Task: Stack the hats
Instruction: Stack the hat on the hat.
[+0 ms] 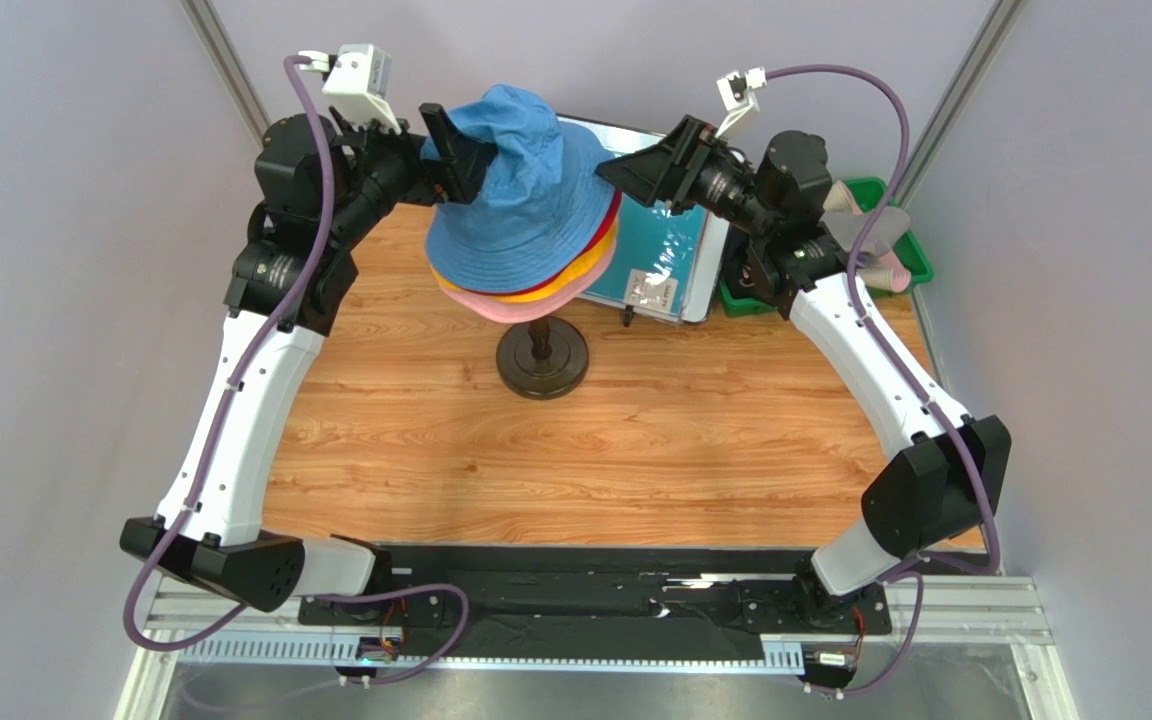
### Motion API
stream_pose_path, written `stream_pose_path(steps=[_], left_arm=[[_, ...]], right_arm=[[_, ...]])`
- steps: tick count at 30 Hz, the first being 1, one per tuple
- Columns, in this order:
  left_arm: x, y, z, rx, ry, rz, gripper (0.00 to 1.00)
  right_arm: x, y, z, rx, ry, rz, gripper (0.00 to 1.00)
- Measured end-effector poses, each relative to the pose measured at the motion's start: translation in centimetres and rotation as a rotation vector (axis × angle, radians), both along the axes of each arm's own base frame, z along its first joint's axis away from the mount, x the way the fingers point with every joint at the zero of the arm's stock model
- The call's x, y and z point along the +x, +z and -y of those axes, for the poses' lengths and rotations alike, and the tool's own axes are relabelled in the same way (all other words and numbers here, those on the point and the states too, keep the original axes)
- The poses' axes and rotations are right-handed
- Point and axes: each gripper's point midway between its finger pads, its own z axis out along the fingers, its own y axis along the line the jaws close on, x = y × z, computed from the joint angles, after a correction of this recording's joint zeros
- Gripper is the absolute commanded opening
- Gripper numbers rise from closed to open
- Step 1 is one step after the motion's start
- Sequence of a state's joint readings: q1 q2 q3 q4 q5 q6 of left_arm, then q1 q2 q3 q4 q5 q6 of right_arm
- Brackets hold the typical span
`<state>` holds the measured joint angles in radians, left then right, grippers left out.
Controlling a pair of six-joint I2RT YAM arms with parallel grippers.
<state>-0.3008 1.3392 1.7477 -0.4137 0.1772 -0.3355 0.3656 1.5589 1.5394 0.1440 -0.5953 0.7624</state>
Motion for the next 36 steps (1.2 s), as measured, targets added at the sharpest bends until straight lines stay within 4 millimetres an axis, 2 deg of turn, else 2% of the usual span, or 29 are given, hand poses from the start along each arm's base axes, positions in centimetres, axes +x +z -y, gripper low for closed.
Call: stream_pose_path(steps=[9, 17, 27, 30, 32, 34, 35, 36], left_arm=[[0.0, 0.1, 0.0, 0.000, 0.000, 0.005, 0.96], [0.0, 0.1, 0.2, 0.000, -0.002, 0.007, 0.96], [0.0, 0.2, 0.3, 0.002, -0.003, 0.013, 0.95], [0.0, 0.0, 0.3, 0.004, -0.001, 0.010, 0.95], [0.1, -0.2, 0.3, 0.005, -0.001, 0.008, 0.95], [0.1, -0.2, 0.3, 0.005, -0.001, 0.008, 0.95], [0.2, -0.3, 0.4, 0.004, -0.002, 0.009, 0.95], [0.2, -0.3, 0.4, 0.003, -0.003, 0.011, 0.95]], right_arm=[[0.7, 0.1, 0.6, -0.028, -0.063, 0.023, 0.76], [0.6, 1.4, 0.7, -0.028, -0.081, 0.069, 0.76], [-1.5, 2.1, -1.5, 0.020, 0.034, 0.060, 0.73], [-2.0, 2.6, -2.0, 0.045, 0.068, 0.064, 0.70], [-2.0, 2.7, -2.2, 0.060, 0.085, 0.058, 0.63], [-1.8, 2.2, -2.5, 0.065, 0.091, 0.035, 0.42], [-1.6, 1.9, -2.6, 0.066, 0.093, 0.018, 0.30], [-1.4, 1.4, -2.8, 0.065, 0.096, -0.001, 0.01]])
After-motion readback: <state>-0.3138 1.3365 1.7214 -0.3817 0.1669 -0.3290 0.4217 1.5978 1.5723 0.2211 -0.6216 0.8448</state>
